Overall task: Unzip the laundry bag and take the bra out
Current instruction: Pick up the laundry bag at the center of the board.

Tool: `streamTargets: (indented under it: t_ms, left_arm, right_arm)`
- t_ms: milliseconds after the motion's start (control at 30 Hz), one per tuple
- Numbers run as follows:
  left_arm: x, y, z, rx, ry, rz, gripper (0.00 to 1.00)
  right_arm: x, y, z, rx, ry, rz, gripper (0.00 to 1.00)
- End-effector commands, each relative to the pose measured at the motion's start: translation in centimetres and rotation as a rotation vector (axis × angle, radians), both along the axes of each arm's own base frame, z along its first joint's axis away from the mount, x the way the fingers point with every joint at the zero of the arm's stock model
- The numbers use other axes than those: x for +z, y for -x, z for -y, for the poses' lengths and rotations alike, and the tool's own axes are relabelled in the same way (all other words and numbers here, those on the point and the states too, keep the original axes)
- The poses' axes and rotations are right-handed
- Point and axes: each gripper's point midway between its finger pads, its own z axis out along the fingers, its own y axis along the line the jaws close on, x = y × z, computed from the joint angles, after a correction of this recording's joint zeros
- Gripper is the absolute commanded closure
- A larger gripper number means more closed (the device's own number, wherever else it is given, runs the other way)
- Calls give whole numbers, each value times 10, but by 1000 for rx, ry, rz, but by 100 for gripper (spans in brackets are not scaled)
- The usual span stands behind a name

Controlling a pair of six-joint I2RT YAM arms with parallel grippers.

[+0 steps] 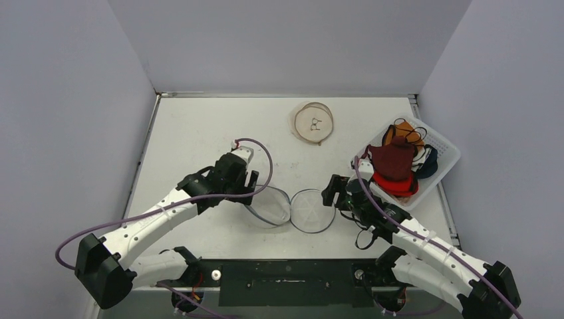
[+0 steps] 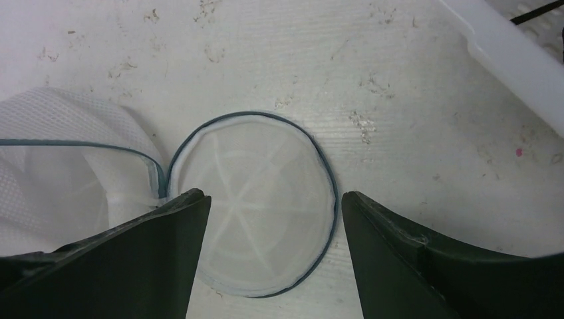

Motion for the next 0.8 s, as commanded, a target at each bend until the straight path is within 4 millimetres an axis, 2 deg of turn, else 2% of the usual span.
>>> streamTargets:
  t_ms: [0,67,200,333,433,567,767]
  left_arm:
    - [17,-11,13,-85,19,36,26]
    - [17,-14,20,-100,35,36,33]
    - [11,-13,29,-107,72,15,61]
    - [5,-8,29,-86,108,8,81]
    - [6,-5,31,-77,153,17,85]
    - [6,-1,32,-67,187,19,90]
    - [6,2,36,-61,223,8,95]
  right_arm:
    - [1,5,-8,-17,-106,15,26]
    - [-11,8,0,-61,-102,-9,26]
    - [-31,12,10,-117,-96,-32,25]
    - [-51,12,13,-145,-62,-74,27]
    - [-65,13,13,-154,-49,-104,31]
    - [-73,12,10,-156,-51,-118,37]
    - [-87,16,9,-146,-26,-156,57]
